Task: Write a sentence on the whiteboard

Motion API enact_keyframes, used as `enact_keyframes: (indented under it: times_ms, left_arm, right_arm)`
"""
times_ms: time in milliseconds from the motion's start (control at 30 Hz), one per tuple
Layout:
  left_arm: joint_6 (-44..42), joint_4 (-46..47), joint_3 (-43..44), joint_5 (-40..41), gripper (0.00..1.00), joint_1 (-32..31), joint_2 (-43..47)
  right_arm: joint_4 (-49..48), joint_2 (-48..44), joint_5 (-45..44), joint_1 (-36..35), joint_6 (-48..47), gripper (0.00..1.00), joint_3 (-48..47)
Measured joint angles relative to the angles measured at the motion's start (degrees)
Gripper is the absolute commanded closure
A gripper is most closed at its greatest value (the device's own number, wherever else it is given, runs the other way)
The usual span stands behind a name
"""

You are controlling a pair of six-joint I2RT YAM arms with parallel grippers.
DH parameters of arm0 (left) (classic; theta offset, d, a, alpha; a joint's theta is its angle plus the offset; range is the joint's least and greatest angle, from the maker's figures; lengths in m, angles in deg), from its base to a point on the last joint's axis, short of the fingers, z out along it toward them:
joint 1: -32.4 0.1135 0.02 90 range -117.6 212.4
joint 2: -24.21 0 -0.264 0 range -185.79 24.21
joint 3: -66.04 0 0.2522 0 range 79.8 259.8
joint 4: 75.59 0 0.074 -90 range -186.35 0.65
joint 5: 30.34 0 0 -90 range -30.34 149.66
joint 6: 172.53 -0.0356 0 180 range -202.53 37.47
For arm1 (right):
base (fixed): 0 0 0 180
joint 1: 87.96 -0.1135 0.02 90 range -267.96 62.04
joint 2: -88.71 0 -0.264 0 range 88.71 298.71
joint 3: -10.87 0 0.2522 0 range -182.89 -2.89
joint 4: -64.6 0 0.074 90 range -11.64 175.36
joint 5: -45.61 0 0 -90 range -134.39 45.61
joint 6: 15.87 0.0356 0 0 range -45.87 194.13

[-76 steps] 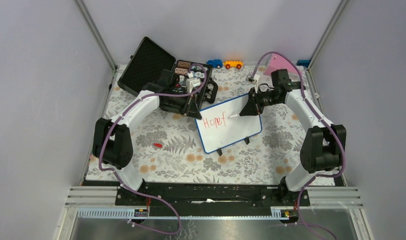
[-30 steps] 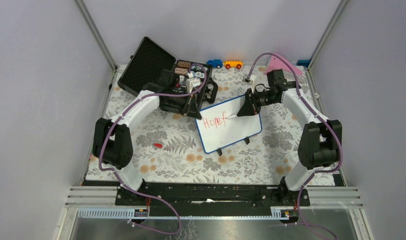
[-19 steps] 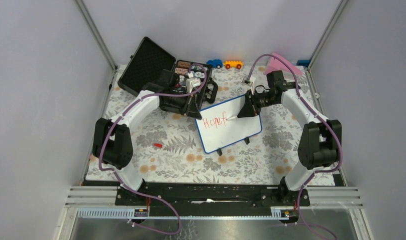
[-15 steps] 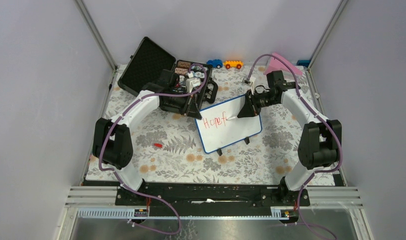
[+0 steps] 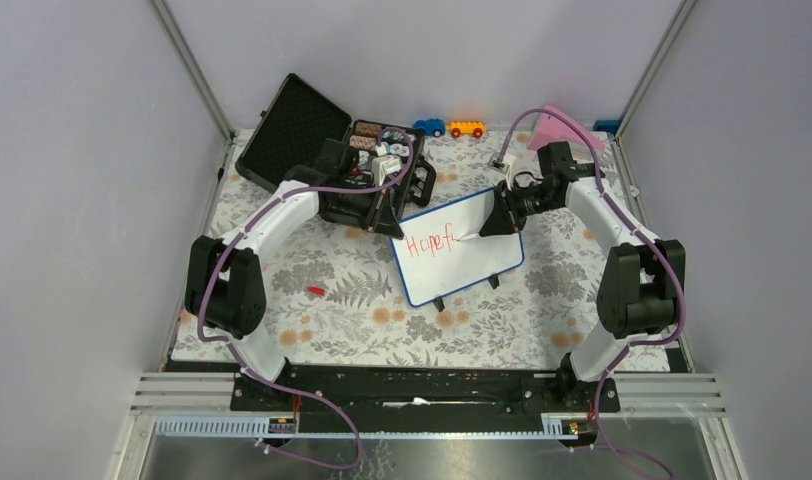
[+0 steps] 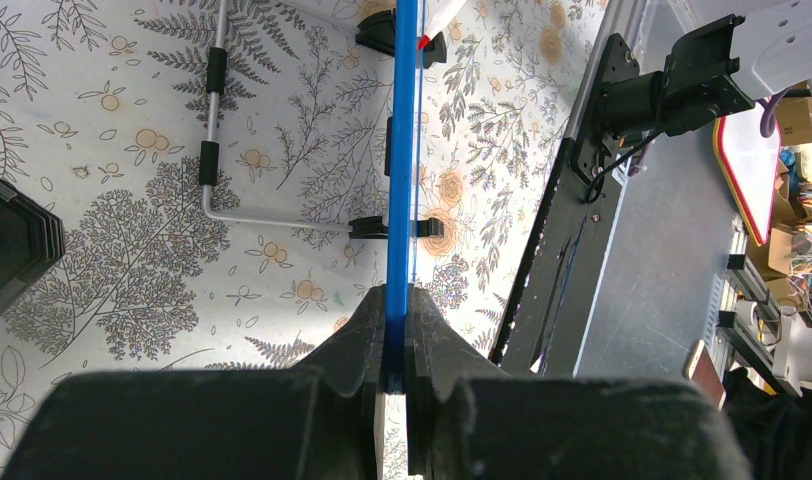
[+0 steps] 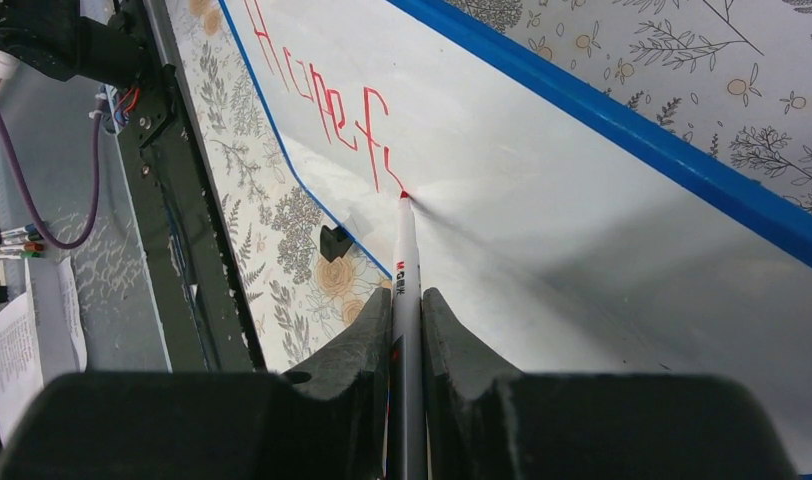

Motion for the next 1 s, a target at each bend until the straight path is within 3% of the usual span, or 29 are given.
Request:
enact_keyframes:
  times_ms: [1000]
  left_arm:
    - [-0.02, 0.00, 0.00, -0.02, 1.00, 0.00, 0.00]
  right_arm:
    - [1.84, 0.70, -0.35, 0.04, -1.01, 1.00, -4.17]
